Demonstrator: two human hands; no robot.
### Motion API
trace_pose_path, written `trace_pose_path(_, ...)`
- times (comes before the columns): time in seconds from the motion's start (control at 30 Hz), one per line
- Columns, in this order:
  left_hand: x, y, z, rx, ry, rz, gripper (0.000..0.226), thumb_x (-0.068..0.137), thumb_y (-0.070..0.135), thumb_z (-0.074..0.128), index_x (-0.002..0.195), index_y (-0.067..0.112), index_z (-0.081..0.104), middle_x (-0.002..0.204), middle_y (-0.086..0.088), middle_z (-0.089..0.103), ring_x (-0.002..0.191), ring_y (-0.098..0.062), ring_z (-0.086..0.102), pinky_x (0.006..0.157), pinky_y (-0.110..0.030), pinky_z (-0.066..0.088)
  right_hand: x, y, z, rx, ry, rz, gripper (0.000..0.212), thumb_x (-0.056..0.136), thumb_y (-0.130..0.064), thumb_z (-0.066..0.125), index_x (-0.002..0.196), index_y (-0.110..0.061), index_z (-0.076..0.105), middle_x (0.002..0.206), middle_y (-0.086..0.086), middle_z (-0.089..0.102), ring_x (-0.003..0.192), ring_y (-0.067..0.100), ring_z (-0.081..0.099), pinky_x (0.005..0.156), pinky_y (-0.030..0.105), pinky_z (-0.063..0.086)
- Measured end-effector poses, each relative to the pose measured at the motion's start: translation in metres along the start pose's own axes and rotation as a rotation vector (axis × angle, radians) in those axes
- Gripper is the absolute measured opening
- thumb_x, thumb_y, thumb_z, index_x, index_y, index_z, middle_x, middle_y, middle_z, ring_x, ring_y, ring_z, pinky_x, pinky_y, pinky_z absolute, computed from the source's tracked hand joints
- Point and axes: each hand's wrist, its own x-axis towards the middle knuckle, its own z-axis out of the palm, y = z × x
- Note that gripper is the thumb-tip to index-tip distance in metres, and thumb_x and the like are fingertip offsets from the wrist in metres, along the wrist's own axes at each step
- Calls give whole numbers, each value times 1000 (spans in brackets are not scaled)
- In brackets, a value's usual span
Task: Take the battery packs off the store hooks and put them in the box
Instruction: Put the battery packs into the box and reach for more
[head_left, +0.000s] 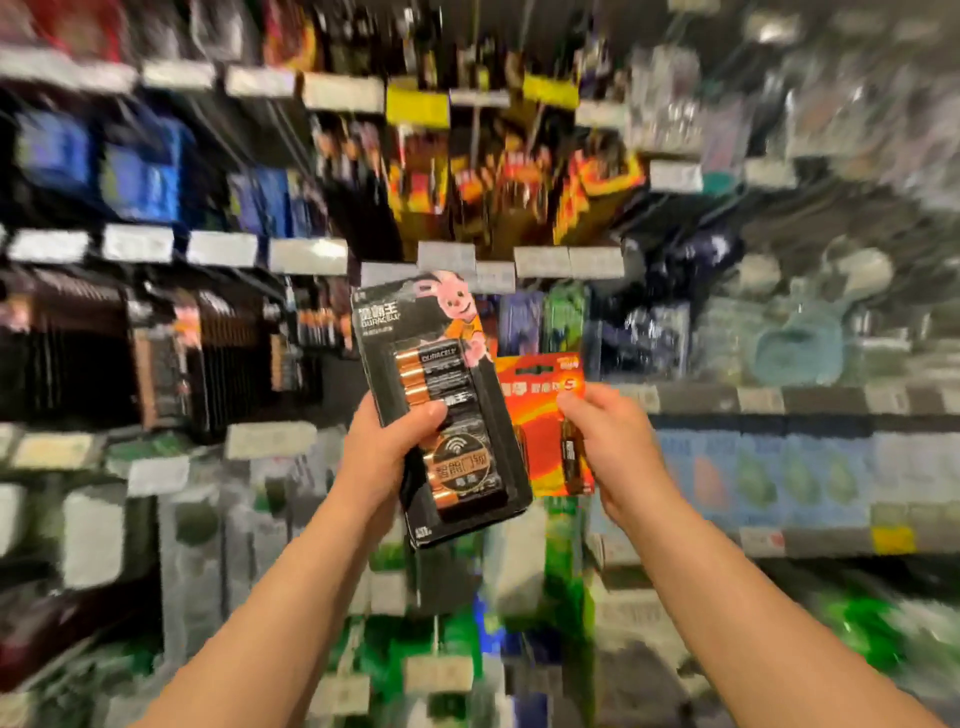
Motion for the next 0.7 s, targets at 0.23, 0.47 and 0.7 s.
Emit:
trace_pose_path(0.23,85,71,-24,-73,30,95,56,70,19,72,124,10,61,100,-11,76,82,-26,74,62,-33,59,68,-79,50,9,-13,-138,24,99,-19,51,87,-5,68,86,14,74,80,31,71,74,43,57)
trace_pose_path(0.47,174,96,-72,-100,63,85,30,92,16,60,121,8,64,97,-14,76,77,-26,75,56,-31,59,139,-106,102,-38,83,-243,27,96,-23,54,90,1,68,90,20,72,85,39,68,82,54,55)
trace_pose_path(0.7,256,97,-90,35,-73,90,28,91,21,63,117,12,67,99,-13,76,88,-30,74,77,-40,56,234,-114,147,83,202,-102,21,96,-18,56,94,1,63,92,16,72,79,28,69,80,43,57)
